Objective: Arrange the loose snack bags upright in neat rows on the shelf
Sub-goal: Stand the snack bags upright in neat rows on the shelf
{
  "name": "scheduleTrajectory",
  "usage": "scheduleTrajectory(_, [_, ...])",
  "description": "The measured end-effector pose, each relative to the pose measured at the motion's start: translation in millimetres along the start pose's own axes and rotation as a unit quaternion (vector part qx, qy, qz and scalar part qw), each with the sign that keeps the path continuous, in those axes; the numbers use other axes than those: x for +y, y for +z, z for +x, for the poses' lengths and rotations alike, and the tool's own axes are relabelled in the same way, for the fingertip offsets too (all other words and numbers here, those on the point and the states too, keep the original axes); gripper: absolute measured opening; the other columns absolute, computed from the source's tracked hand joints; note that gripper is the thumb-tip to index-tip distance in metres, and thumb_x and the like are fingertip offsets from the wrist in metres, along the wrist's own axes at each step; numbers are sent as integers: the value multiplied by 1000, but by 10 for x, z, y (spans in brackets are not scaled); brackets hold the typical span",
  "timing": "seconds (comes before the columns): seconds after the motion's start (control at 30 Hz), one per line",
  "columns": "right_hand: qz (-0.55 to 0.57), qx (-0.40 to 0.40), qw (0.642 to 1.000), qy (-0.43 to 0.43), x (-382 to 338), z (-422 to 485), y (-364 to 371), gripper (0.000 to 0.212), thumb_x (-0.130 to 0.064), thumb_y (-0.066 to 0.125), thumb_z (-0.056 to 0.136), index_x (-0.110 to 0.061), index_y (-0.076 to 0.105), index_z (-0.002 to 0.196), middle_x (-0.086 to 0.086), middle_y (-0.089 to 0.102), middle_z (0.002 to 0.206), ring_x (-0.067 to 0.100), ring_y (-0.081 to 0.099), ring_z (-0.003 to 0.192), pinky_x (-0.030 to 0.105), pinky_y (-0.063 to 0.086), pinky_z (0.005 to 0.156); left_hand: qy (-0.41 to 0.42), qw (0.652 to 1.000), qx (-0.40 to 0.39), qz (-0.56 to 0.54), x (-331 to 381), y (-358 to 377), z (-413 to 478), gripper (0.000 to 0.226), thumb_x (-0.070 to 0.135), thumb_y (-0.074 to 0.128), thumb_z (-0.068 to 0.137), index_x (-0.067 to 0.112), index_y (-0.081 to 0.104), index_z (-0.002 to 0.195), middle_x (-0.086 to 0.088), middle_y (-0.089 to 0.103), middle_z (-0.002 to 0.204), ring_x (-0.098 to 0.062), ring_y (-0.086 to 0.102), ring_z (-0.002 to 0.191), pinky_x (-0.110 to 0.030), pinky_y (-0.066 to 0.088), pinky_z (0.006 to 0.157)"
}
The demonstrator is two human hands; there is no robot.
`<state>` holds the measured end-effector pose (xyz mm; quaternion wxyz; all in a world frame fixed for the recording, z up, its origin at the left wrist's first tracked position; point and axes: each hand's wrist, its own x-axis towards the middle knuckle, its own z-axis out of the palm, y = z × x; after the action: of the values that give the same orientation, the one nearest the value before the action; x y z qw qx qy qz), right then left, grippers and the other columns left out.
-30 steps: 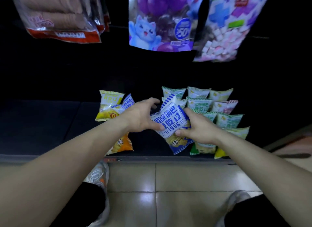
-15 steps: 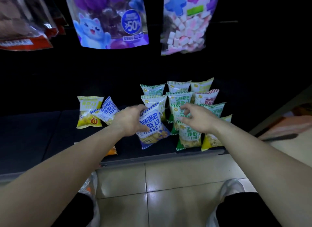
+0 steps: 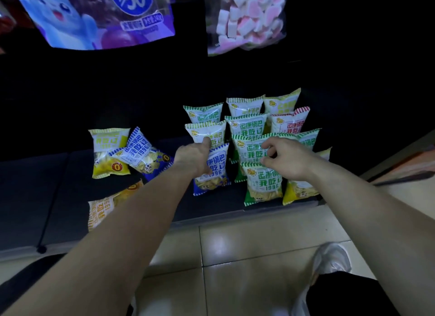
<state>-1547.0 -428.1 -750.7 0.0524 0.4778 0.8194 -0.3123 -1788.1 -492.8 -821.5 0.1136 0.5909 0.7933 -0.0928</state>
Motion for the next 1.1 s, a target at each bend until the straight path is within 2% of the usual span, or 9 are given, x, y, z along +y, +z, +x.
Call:
scheduleTrajectory(0.2, [-3,-12,1000,-2,-69,44,39,49,-42,54,100,-23,43,144,4,50,141,21,55,109,35,47,89,-19,999,35,-20,111,169,183,63,40,79,78,23,40,124,-4,61,110,-29,57,101,-43,39,86])
scheduleTrajectory(0.37, [-2,-15,1000,-3,-114,34,48,49,-40,54,100,-23,43,144,4,49,143,23,54,118,37,47,93,-41,997,62,12,153,248,235,67,39,75,81,28,38,135,-7,52,127,-32,47,120,-48,34,98])
scheduleTrajectory(0.53, [-5,-11,1000,-4,-113,17,55,49,-42,55,99,-25,44,144,2,50,143,22,54,117,37,47,94,-49,998,41,-21,196,245,261,68,40,74,82,26,38,138,-5,52,126,-32,48,120,-50,35,98])
scheduleTrajectory(0.67, [-18,-9,1000,-5,-107,7,51,50,-43,56,97,-25,44,143,2,49,144,23,53,122,40,47,99,-44,998,26,-47,154,161,238,71,43,75,81,24,38,138,-5,54,129,-30,47,123,-50,31,105])
scheduleTrajectory(0.77, [-28,-4,1000,-9,-177,-8,38,51,-42,56,97,-25,43,144,3,47,146,24,52,125,42,46,100,-26,997,32,-70,24,-10,107,79,48,75,80,23,35,143,-6,50,135,-30,44,128,-48,35,104])
scheduleTrajectory(0.87, [-44,7,999,-26,-363,4,78,52,-42,56,97,-25,43,144,4,47,148,25,51,128,42,46,102,-9,995,49,-87,-208,-241,-146,84,50,72,82,23,30,149,-8,45,143,-30,42,131,-46,41,101])
scheduleTrajectory(1.1, [-73,-19,992,-100,-1149,72,505,53,-42,57,96,-24,43,144,4,45,148,24,49,130,44,44,104,-30,986,85,-141,-1249,-426,-977,81,51,73,79,25,35,146,-5,47,142,-27,45,129,-44,43,102])
